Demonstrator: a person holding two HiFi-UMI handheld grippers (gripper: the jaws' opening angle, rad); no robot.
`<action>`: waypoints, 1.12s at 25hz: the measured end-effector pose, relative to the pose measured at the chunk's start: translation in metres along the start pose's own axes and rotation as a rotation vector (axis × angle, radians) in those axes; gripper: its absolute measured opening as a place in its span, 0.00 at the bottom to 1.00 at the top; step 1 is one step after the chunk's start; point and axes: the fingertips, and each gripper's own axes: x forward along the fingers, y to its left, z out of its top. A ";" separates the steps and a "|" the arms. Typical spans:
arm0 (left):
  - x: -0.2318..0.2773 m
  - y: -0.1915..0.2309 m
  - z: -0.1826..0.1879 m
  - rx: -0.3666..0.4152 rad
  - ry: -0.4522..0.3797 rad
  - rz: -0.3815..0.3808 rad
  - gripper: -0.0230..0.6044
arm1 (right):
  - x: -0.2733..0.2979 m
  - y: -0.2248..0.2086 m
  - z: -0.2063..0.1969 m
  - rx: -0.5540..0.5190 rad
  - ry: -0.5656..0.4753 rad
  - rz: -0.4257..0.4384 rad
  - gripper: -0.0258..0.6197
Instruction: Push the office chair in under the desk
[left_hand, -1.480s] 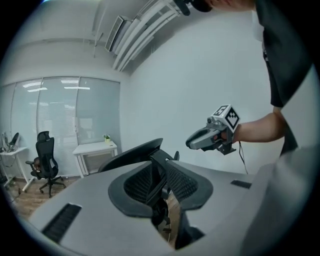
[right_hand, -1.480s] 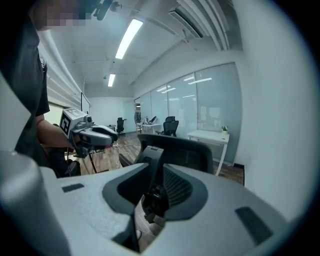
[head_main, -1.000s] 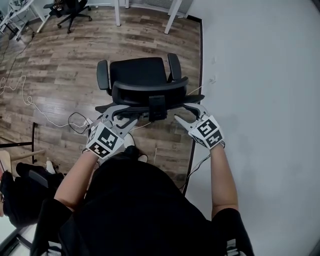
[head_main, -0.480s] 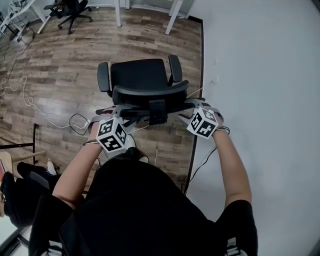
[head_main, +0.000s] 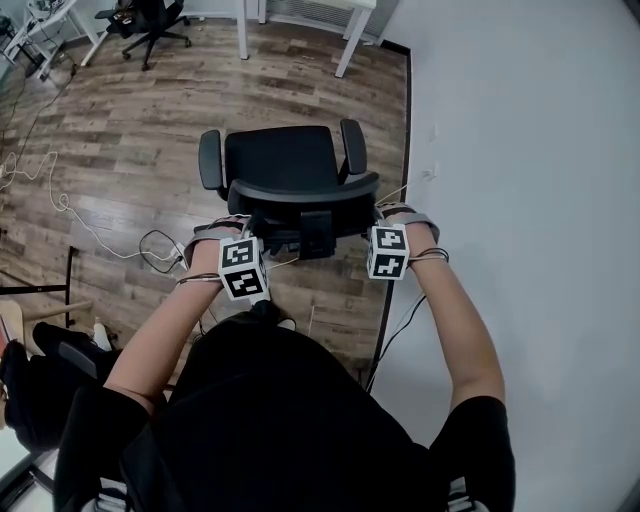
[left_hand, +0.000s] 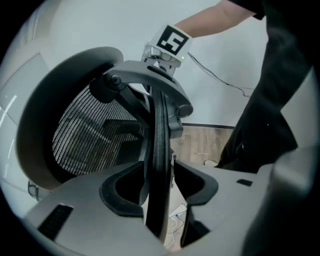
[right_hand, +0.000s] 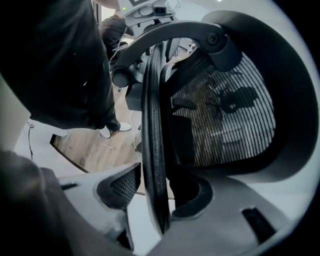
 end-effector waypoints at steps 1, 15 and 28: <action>0.003 0.000 -0.001 0.009 0.012 -0.002 0.33 | 0.002 0.002 0.000 -0.020 0.007 0.009 0.30; 0.023 0.006 -0.014 0.079 0.037 0.000 0.17 | 0.010 -0.004 0.005 -0.018 -0.033 0.053 0.20; 0.032 0.056 -0.039 0.139 0.043 -0.017 0.16 | 0.022 -0.039 0.024 0.056 -0.041 0.067 0.19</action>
